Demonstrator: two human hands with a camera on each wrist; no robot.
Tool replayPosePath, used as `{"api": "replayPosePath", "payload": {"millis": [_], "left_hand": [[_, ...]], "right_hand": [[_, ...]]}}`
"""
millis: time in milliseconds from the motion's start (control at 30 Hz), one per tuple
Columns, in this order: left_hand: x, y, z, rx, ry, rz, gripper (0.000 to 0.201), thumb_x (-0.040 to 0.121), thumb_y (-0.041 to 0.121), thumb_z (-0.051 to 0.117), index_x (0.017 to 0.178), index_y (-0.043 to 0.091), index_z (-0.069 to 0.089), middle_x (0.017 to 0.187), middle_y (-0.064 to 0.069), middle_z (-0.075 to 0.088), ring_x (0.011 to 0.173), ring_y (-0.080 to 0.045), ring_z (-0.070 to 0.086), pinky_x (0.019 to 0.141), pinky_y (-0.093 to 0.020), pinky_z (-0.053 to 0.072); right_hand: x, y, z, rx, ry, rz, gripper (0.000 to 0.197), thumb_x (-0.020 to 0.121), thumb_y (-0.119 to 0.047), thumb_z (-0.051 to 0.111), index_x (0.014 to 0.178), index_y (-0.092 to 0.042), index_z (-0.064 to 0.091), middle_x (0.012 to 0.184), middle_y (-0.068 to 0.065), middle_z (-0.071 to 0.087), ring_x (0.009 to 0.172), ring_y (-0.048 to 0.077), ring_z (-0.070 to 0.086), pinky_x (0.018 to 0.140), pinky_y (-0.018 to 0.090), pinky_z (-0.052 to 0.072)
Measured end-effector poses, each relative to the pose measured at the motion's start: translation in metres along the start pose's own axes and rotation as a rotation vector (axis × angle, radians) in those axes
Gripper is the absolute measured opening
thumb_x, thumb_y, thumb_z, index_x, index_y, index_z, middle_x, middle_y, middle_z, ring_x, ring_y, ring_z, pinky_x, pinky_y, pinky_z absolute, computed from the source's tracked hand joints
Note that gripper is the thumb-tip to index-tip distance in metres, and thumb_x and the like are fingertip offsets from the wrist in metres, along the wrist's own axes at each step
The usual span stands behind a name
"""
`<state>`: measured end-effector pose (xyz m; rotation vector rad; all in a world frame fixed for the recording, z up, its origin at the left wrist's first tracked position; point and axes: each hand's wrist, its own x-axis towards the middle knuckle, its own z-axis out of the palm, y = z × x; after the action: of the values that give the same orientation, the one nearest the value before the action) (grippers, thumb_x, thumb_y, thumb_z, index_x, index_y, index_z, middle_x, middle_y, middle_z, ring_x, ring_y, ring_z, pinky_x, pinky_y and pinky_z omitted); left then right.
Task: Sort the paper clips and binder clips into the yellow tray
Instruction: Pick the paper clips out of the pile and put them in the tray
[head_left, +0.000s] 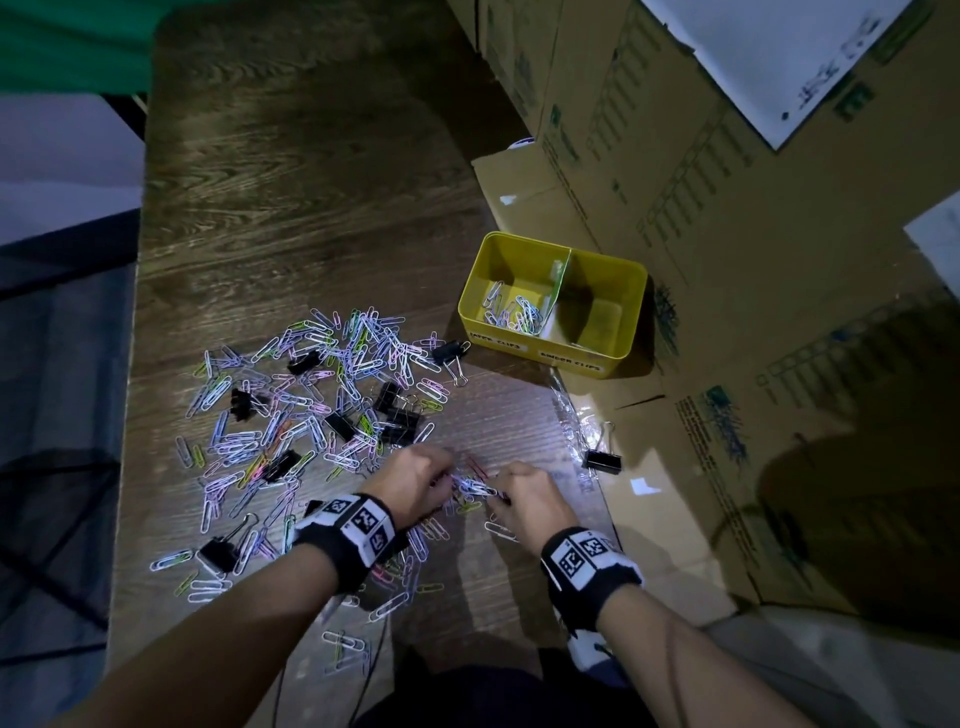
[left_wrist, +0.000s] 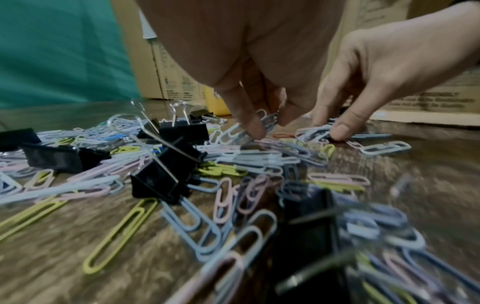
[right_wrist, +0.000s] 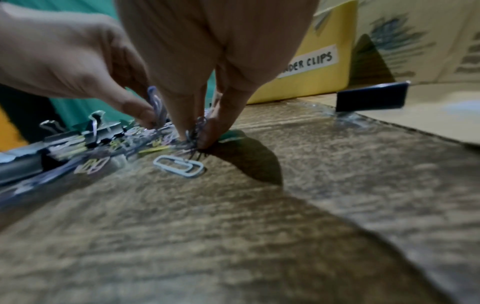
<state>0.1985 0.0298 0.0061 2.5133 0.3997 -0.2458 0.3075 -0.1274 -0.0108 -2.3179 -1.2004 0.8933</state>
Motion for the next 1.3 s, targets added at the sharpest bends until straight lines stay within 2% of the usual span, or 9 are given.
{"api": "replayPosePath", "payload": {"millis": [233,333,500,800,900,1000,1100,1200,1300], "left_hand": [[0.011,0.008,-0.044,-0.619,0.139,-0.309,0.006,0.077,0.005,0.070,0.078,0.010,0.067,0.079,-0.005,0.070,0.062,-0.010,0.065,0.055,-0.020,0.052],[0.029,0.019,-0.081,-0.907,0.238,-0.292,0.004,0.076,-0.003,0.069,0.077,-0.002,0.065,0.073,-0.010,0.072,0.069,-0.025,0.070,0.070,-0.032,0.058],[0.100,0.038,-0.125,-1.092,0.408,-0.190,0.014,0.075,-0.008,0.067,0.070,0.004,0.063,0.066,-0.011,0.069,0.061,-0.025,0.067,0.060,-0.027,0.056],[0.177,0.038,-0.106,-0.456,0.157,-0.272,0.003,0.078,0.020,0.072,0.080,0.019,0.071,0.070,0.009,0.066,0.056,0.003,0.055,0.052,-0.008,0.041],[0.167,0.039,-0.100,-0.864,0.307,-0.313,0.007,0.079,0.006,0.068,0.076,0.013,0.071,0.085,-0.006,0.071,0.069,-0.012,0.062,0.068,-0.025,0.054],[0.136,0.038,-0.099,-1.106,0.445,-0.352,0.013,0.082,-0.002,0.063,0.075,0.008,0.066,0.080,-0.008,0.066,0.069,-0.016,0.061,0.064,-0.027,0.056],[0.090,0.026,-0.087,-0.917,0.239,-0.276,0.012,0.083,0.003,0.064,0.080,0.015,0.067,0.077,-0.006,0.066,0.065,-0.015,0.061,0.056,-0.026,0.053],[0.036,0.013,-0.057,-0.450,-0.165,-0.079,0.016,0.083,0.012,0.064,0.080,0.028,0.066,0.088,0.003,0.068,0.078,-0.011,0.064,0.071,-0.024,0.054],[-0.013,0.009,-0.017,-0.059,-0.242,0.153,0.006,0.077,0.020,0.055,0.079,0.025,0.057,0.090,0.003,0.059,0.079,-0.014,0.058,0.068,-0.028,0.052]], "right_hand": [[-0.001,0.005,-0.019,0.383,0.164,0.129,0.024,0.079,-0.024,0.074,0.103,-0.019,0.073,0.105,0.000,0.070,0.090,0.010,0.062,0.090,0.028,0.051],[-0.004,-0.002,-0.039,0.637,0.245,0.166,0.022,0.075,-0.019,0.078,0.095,-0.026,0.073,0.098,-0.008,0.069,0.091,0.009,0.063,0.089,0.031,0.053],[0.003,-0.024,-0.079,0.886,0.463,0.107,0.024,0.073,-0.007,0.078,0.094,-0.016,0.073,0.094,-0.005,0.069,0.076,0.004,0.065,0.073,0.017,0.054],[0.071,-0.026,-0.156,0.799,0.714,0.058,0.024,0.074,-0.012,0.079,0.097,-0.015,0.074,0.091,0.006,0.073,0.079,0.013,0.069,0.073,0.027,0.057],[0.107,-0.016,-0.173,0.653,0.702,0.100,0.022,0.074,-0.015,0.079,0.096,-0.010,0.075,0.075,0.000,0.071,0.062,-0.001,0.063,0.066,0.015,0.052],[0.133,-0.016,-0.180,0.488,0.621,0.133,0.021,0.077,-0.017,0.076,0.097,-0.011,0.075,0.073,0.001,0.068,0.066,0.006,0.064,0.078,0.026,0.057],[0.149,-0.020,-0.181,0.192,0.441,0.141,0.022,0.081,-0.019,0.072,0.102,-0.014,0.073,0.096,0.009,0.071,0.091,0.019,0.064,0.091,0.025,0.050],[0.153,-0.026,-0.176,-0.007,0.235,0.136,0.029,0.084,-0.019,0.069,0.114,-0.017,0.068,0.112,0.013,0.067,0.100,0.024,0.062,0.090,0.027,0.048],[0.145,-0.037,-0.166,-0.074,0.172,0.098,0.034,0.085,-0.021,0.065,0.119,-0.019,0.064,0.124,0.014,0.061,0.108,0.027,0.060,0.094,0.030,0.046]]}}
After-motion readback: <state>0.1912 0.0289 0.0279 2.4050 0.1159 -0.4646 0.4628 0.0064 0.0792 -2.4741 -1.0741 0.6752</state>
